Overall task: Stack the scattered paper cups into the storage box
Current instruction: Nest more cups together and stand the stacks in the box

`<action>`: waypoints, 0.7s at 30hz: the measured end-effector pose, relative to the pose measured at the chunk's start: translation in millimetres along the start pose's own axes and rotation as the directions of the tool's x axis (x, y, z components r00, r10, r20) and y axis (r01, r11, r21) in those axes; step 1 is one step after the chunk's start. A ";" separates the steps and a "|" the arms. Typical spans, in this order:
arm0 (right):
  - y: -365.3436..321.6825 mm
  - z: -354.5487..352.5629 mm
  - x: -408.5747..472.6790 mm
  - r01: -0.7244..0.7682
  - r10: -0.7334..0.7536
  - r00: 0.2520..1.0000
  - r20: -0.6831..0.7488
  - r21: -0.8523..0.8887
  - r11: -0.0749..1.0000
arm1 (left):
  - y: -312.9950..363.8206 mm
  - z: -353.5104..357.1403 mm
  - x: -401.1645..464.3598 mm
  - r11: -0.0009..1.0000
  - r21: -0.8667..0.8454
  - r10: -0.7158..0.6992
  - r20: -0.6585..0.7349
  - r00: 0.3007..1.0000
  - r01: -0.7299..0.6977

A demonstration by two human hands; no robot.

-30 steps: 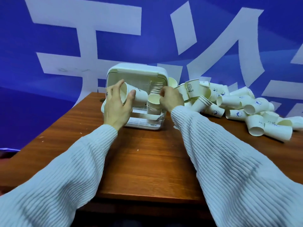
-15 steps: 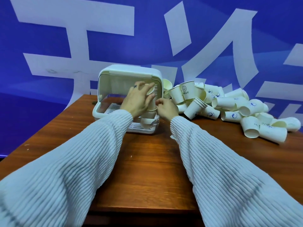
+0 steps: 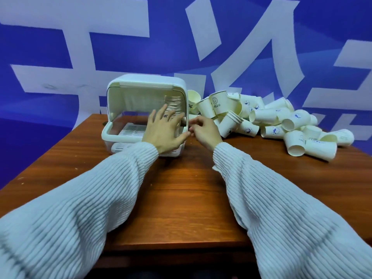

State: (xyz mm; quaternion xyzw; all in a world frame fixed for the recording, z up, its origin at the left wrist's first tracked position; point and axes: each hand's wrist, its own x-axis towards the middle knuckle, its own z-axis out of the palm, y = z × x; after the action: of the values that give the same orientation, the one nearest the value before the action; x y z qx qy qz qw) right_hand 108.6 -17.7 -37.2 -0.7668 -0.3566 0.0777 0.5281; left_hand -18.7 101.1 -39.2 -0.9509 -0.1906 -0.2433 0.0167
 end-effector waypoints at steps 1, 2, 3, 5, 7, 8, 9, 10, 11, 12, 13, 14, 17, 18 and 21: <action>3.2 -7.4 -3.6 0.005 -0.005 1.000 -0.008 -0.025 1.000 | 12.8 -0.8 -1.5 0.999 -0.035 0.033 -0.094 0.995 -0.037; 8.0 -15.5 -6.9 0.006 -0.007 1.000 -0.021 -0.051 0.999 | 27.0 -0.2 -1.1 0.993 -0.088 0.063 -0.158 0.985 -0.078; 12.4 -25.7 -11.0 -0.004 0.001 0.999 -0.043 -0.069 0.998 | 42.7 0.8 0.6 0.984 -0.137 0.091 -0.186 0.978 -0.117; 25.3 -47.9 -17.6 -0.033 0.026 0.996 -0.081 -0.097 0.995 | 75.4 8.7 5.1 0.963 -0.208 0.133 -0.190 0.973 -0.172; 39.0 -74.8 -27.2 -0.078 0.064 0.992 -0.112 -0.130 0.988 | 108.5 20.7 10.2 0.941 -0.273 0.159 -0.167 0.973 -0.201; 46.3 -89.9 -32.6 -0.100 0.080 0.988 -0.129 -0.153 0.983 | 125.2 26.4 12.3 0.931 -0.300 0.169 -0.151 0.974 -0.208; 53.6 -106.1 -38.8 -0.120 0.093 0.985 -0.147 -0.184 0.976 | 141.6 31.8 14.5 0.924 -0.319 0.179 -0.133 0.975 -0.213; 62.3 -122.7 -43.6 -0.140 0.103 0.980 -0.172 -0.216 0.966 | 157.9 38.0 17.1 0.916 -0.333 0.194 -0.120 0.974 -0.224; 70.4 -139.6 -49.4 -0.161 0.113 0.973 -0.201 -0.247 0.956 | 174.2 43.3 19.3 0.907 -0.347 0.213 -0.108 0.971 -0.238; 80.2 -155.7 -53.9 -0.188 0.123 0.964 -0.235 -0.276 0.943 | 189.9 48.9 21.3 0.896 -0.364 0.236 -0.098 0.967 -0.255; 89.4 -171.4 -58.0 -0.214 0.127 0.952 -0.280 -0.308 0.927 | 205.0 54.0 22.5 0.884 -0.383 0.255 -0.085 0.963 -0.268; 99.3 -186.3 -61.1 -0.241 0.123 0.935 -0.334 -0.340 0.909 | 219.4 60.1 23.2 0.871 -0.403 0.272 -0.077 0.959 -0.280; 123.8 -223.1 -67.5 -0.347 0.116 0.874 -0.471 -0.441 0.828 | 256.6 74.5 24.0 0.842 -0.438 0.322 -0.059 0.945 -0.314; 130.3 -232.6 -67.7 -0.379 0.116 0.860 -0.498 -0.468 0.798 | 266.4 78.0 24.6 0.834 -0.447 0.336 -0.053 0.940 -0.323; 144.5 -256.5 -64.8 -0.446 0.107 0.805 -0.583 -0.477 0.757 | 286.5 86.1 28.0 0.811 -0.487 0.351 -0.035 0.936 -0.322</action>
State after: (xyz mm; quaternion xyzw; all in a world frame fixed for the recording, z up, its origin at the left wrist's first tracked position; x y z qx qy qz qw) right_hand 255.3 -279.1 -68.6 -0.9290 -0.0826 -0.1685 0.3189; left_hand 149.4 -143.7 -84.5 -0.9493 0.0474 -0.2496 -0.1852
